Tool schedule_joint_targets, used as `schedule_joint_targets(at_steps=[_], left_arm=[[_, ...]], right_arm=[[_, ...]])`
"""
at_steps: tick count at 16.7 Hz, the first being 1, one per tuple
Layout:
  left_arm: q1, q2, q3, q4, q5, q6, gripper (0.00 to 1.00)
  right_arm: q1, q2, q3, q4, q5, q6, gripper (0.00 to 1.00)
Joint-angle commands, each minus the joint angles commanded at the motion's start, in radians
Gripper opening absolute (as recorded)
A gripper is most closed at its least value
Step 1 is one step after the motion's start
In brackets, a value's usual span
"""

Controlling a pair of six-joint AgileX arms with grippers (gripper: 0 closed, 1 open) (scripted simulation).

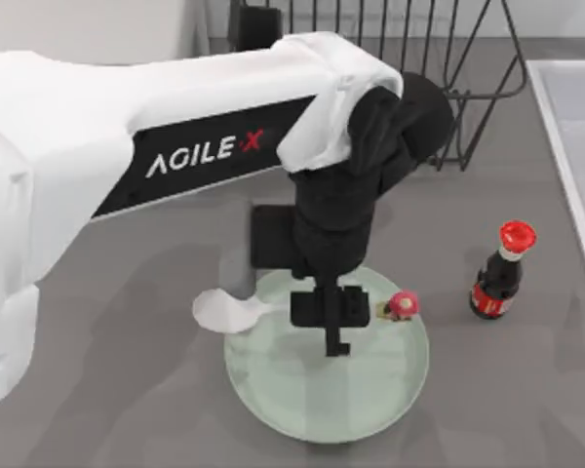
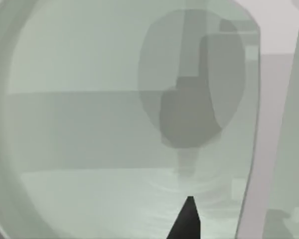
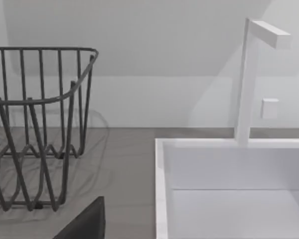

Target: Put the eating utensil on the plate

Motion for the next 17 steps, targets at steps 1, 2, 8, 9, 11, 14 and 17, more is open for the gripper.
schedule_joint_targets(at_steps=[1, 2, 8, 9, 11, 14, 17], left_arm=[[-0.003, 0.001, 0.006, 0.014, -0.006, -0.002, 0.0], [-0.006, 0.001, 0.013, 0.029, -0.013, -0.004, 0.0], [-0.011, -0.007, 0.038, 0.142, -0.056, -0.002, 0.0], [-0.009, -0.011, 0.037, 0.157, -0.06, 0.0, 0.0], [-0.002, -0.018, 0.032, 0.181, -0.064, 0.002, 0.0], [0.006, -0.024, 0.017, 0.2, -0.062, 0.003, 0.0], [0.011, -0.024, -0.012, 0.192, -0.045, 0.003, 0.0]], right_arm=[[0.0, 0.0, 0.0, 0.0, 0.0, 0.0, 1.0], [0.0, 0.0, 0.0, 0.0, 0.0, 0.0, 1.0], [0.0, 0.0, 0.0, 0.0, 0.0, 0.0, 1.0], [0.0, 0.0, 0.0, 0.0, 0.0, 0.0, 1.0], [0.0, 0.0, 0.0, 0.0, 0.0, 0.0, 1.0], [0.0, 0.0, 0.0, 0.0, 0.0, 0.0, 1.0], [0.0, 0.0, 0.0, 0.0, 0.0, 0.0, 1.0]])
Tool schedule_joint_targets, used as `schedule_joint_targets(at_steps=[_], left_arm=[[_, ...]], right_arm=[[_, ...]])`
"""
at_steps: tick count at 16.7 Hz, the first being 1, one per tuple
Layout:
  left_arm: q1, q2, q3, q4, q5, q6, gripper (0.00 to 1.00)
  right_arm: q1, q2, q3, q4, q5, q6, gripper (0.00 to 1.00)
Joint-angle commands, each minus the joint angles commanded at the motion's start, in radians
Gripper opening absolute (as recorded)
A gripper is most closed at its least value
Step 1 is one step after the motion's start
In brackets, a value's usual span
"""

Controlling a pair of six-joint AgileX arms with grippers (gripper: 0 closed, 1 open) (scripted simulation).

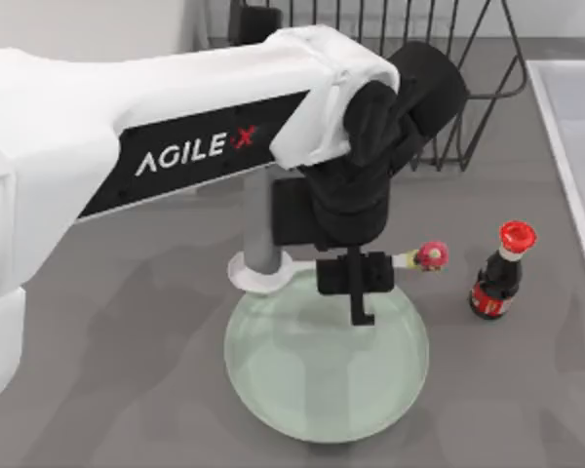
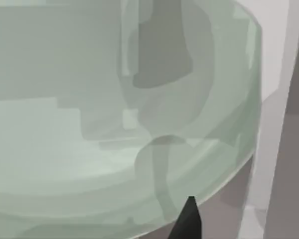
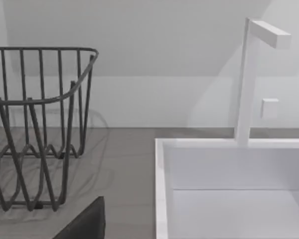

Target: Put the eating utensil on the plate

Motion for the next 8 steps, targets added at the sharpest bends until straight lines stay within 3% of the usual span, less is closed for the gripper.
schedule_joint_targets(at_steps=[8], left_arm=[[-0.009, 0.061, -0.101, -0.065, 0.055, -0.001, 0.0]], right_arm=[[0.0, 0.0, 0.0, 0.0, 0.0, 0.0, 1.0]])
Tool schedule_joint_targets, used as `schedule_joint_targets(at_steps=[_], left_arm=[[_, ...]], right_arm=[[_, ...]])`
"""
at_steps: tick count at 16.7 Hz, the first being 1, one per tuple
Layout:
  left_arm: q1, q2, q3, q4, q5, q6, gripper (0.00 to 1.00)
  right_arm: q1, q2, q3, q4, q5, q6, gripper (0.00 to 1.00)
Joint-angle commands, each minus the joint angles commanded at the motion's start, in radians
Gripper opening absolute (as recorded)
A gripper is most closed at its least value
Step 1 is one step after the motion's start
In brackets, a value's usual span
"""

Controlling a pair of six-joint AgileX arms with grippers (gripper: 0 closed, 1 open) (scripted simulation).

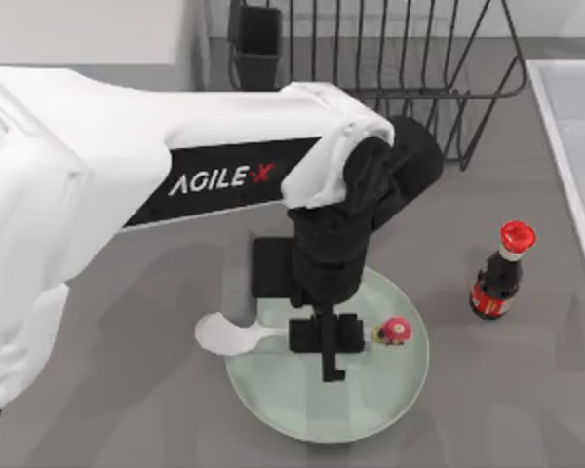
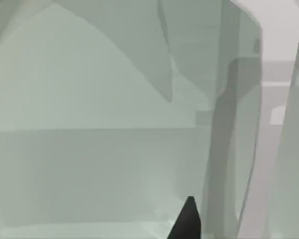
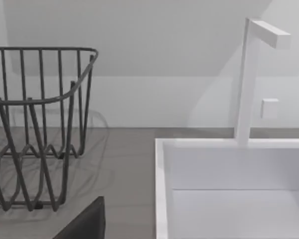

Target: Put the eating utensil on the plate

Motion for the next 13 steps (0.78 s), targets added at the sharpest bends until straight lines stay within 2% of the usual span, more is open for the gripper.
schedule_joint_targets(at_steps=[5, 13], left_arm=[[-0.001, 0.009, -0.008, -0.001, 0.004, 0.0, 0.0], [-0.001, 0.009, -0.008, -0.001, 0.004, 0.0, 0.6]], right_arm=[[0.0, 0.0, 0.0, 0.0, 0.0, 0.0, 1.0], [0.0, 0.0, 0.0, 0.0, 0.0, 0.0, 1.0]])
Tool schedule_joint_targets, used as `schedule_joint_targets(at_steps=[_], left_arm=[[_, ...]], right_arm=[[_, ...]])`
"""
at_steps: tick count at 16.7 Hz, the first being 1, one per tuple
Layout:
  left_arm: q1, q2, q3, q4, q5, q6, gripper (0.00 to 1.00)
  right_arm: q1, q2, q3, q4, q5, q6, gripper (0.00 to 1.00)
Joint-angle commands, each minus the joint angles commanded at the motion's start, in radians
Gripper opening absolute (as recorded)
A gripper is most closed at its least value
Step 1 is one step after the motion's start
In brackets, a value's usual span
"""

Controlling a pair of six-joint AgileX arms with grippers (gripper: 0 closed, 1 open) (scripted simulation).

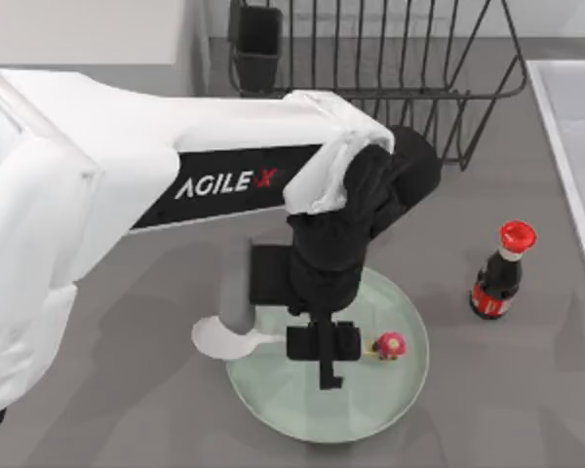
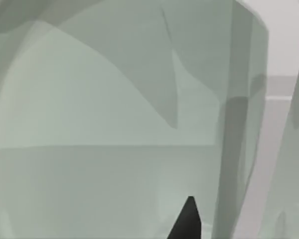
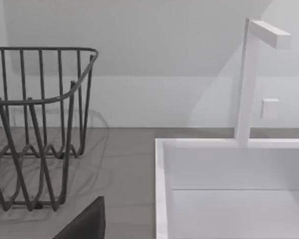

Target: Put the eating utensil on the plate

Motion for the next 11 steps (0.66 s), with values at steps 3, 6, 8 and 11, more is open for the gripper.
schedule_joint_targets(at_steps=[3, 6, 8, 11], left_arm=[[0.0, 0.0, 0.0, 0.0, 0.0, 0.0, 0.83], [0.0, 0.0, 0.0, 0.0, 0.0, 0.0, 1.0], [0.0, 0.0, 0.0, 0.0, 0.0, 0.0, 1.0], [0.0, 0.0, 0.0, 0.0, 0.0, 0.0, 1.0]], right_arm=[[0.0, 0.0, 0.0, 0.0, 0.0, 0.0, 1.0], [0.0, 0.0, 0.0, 0.0, 0.0, 0.0, 1.0], [0.0, 0.0, 0.0, 0.0, 0.0, 0.0, 1.0], [0.0, 0.0, 0.0, 0.0, 0.0, 0.0, 1.0]])
